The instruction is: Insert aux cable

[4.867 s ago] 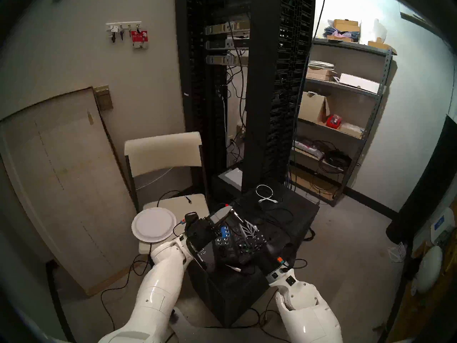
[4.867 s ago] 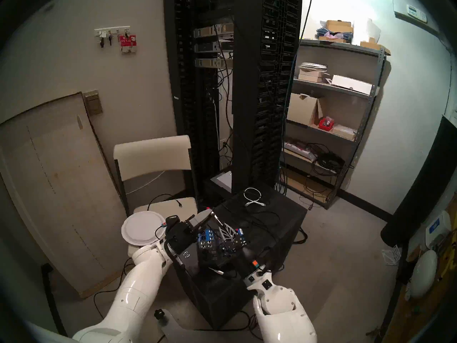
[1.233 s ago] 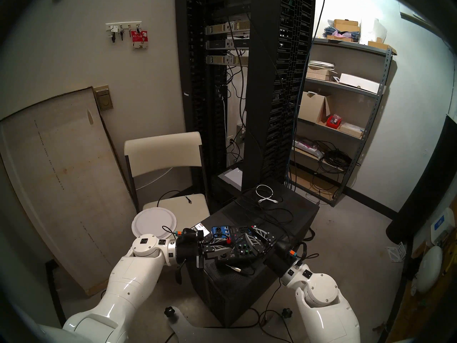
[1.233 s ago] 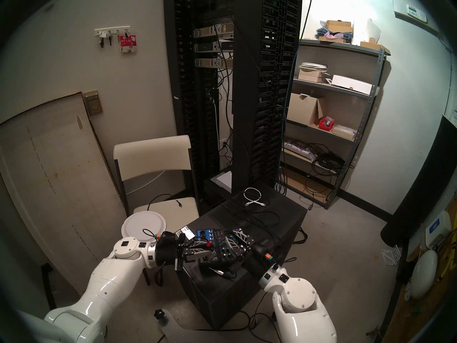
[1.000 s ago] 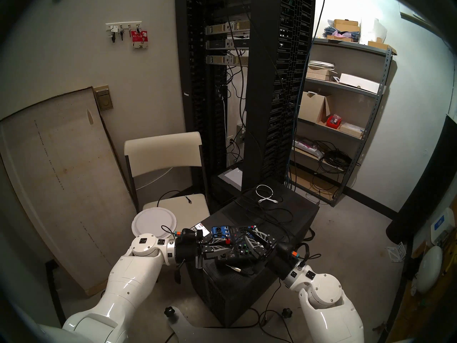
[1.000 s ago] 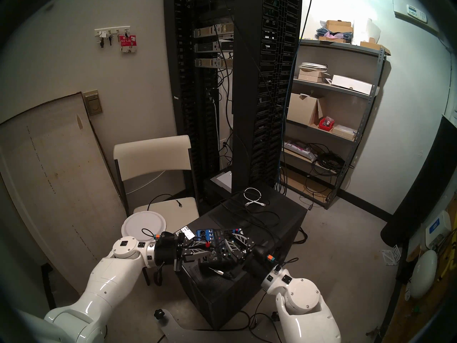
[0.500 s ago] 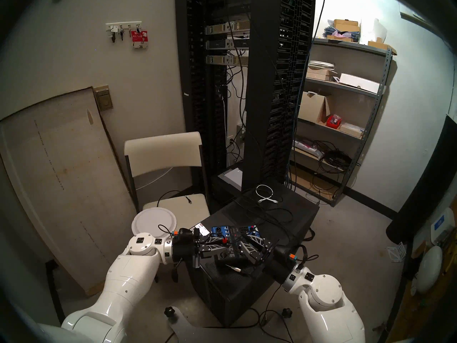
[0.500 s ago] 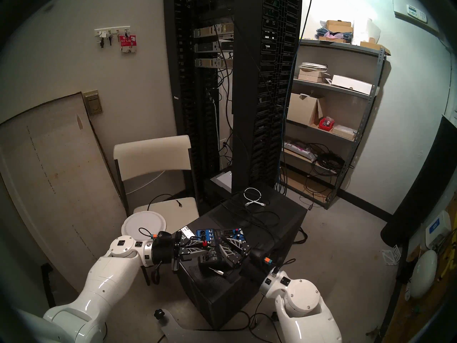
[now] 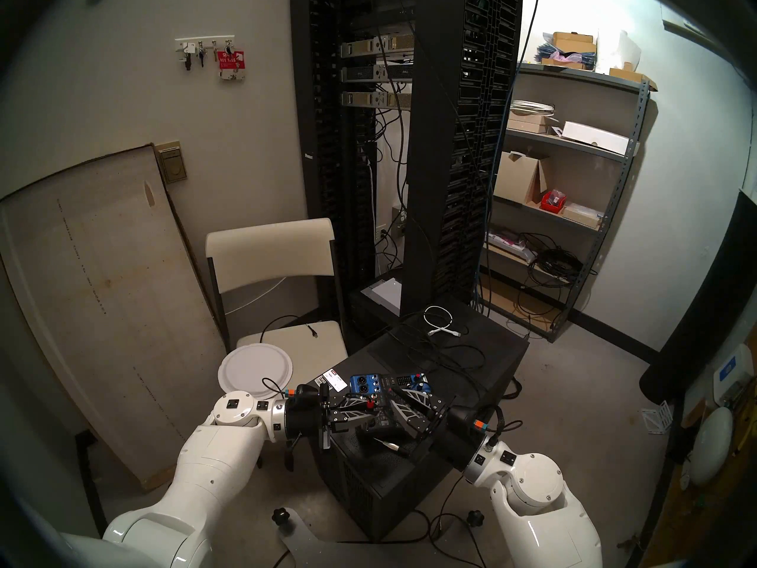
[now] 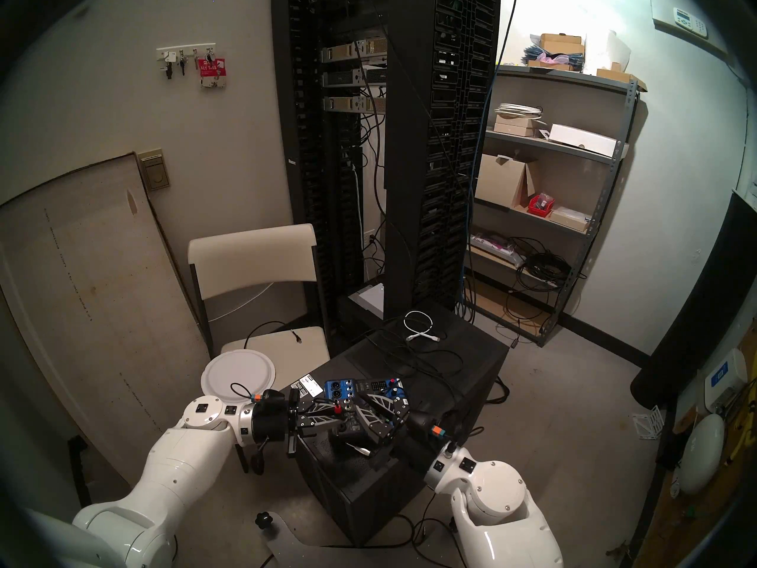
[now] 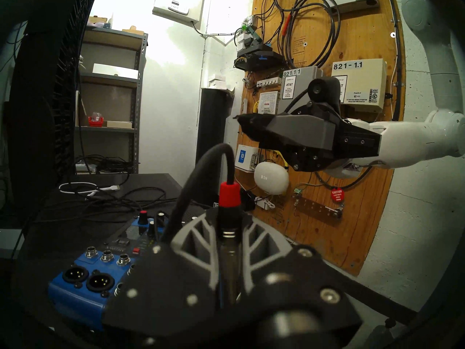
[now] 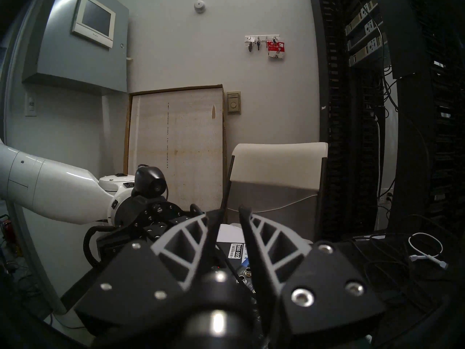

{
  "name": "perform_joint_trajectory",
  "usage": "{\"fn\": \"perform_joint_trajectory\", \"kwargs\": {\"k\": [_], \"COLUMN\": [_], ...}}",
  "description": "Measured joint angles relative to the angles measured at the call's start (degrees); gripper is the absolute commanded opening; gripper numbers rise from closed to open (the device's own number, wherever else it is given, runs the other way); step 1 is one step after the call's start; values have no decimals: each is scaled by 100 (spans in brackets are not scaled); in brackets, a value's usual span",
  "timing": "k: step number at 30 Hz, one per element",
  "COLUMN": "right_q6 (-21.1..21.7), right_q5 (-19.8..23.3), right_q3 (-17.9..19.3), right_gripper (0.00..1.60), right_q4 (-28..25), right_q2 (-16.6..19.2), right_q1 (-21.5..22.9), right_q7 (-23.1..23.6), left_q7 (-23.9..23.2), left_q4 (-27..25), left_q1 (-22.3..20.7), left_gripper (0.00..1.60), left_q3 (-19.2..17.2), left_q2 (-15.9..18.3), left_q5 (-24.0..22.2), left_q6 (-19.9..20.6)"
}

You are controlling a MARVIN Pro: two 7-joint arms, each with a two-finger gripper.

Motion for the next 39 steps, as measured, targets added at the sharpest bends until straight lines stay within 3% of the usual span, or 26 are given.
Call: {"fn": "perform_joint_trajectory", "kwargs": {"k": [16, 39], "right_q6": [269, 232], "right_q5": [5, 0], "right_q3": [-2, 43], "right_gripper": [75, 75], "right_q4": [-62, -101], "right_q2": [89, 75], "right_q1": [-75, -106], "right_q7": [189, 199], "left_q7": [155, 177], "left_q4": [42, 149], "left_q1": [-67, -122], "left_gripper": [0, 0], "left_q3": [-42, 36], "left_q2": [-68, -115], "left_q5": [45, 80], "left_q6": [-175, -274]}}
